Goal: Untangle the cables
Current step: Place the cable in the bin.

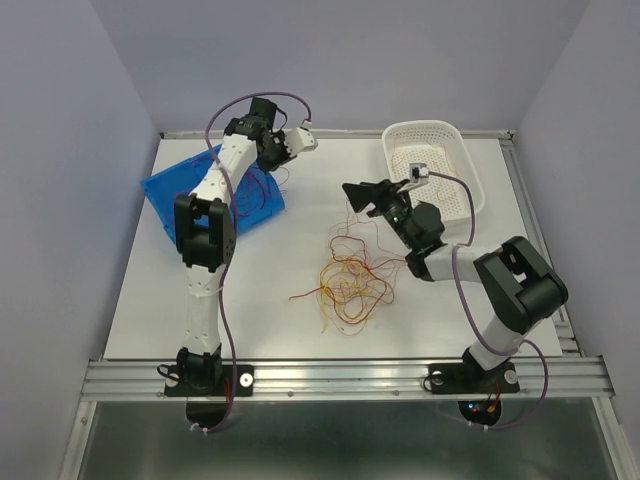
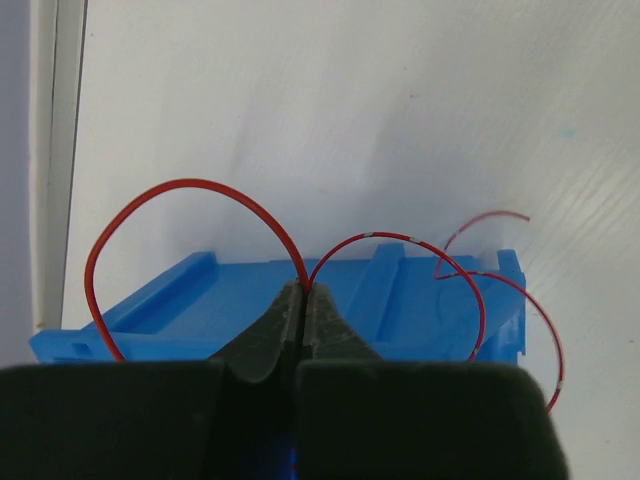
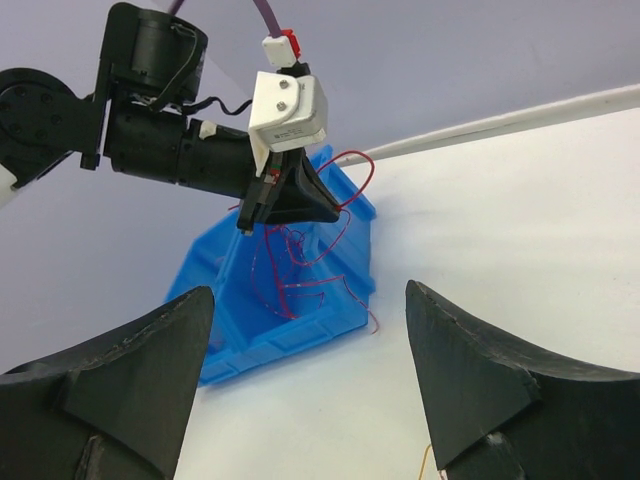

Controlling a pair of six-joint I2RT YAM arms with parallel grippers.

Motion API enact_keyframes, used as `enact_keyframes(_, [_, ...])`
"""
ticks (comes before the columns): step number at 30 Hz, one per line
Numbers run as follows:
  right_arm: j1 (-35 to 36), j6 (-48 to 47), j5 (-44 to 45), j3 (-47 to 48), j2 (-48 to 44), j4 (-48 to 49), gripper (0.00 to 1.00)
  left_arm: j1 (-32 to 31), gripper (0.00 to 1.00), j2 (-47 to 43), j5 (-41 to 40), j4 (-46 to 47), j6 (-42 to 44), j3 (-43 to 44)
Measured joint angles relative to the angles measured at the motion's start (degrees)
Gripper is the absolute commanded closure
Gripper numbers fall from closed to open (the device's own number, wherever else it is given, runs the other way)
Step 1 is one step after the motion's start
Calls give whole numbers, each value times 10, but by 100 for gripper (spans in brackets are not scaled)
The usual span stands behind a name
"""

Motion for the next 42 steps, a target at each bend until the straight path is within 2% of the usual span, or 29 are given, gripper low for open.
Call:
enact_keyframes(8, [-5, 3, -4, -10, 0, 8, 18, 0, 100, 0, -5, 15, -6, 2])
enact_keyframes(15, [-6, 3, -6, -17, -1, 14, 18, 11, 100, -96, 16, 95, -30, -104])
enact_keyframes(20, [-6, 3, -9, -19, -1, 18, 18, 58, 100, -191, 76, 158, -57, -172])
enact_keyframes(26, [-7, 3, -12, -19, -1, 19, 18, 137, 100, -247, 132, 198, -62, -226])
enact_keyframes(30, [-9, 3, -14, -19, -1, 21, 18, 147, 100, -226, 126, 193, -53, -237])
enact_keyframes(42, [-10, 15, -23, -30, -1, 30, 18, 150, 100, -74, 109, 160, -43, -210])
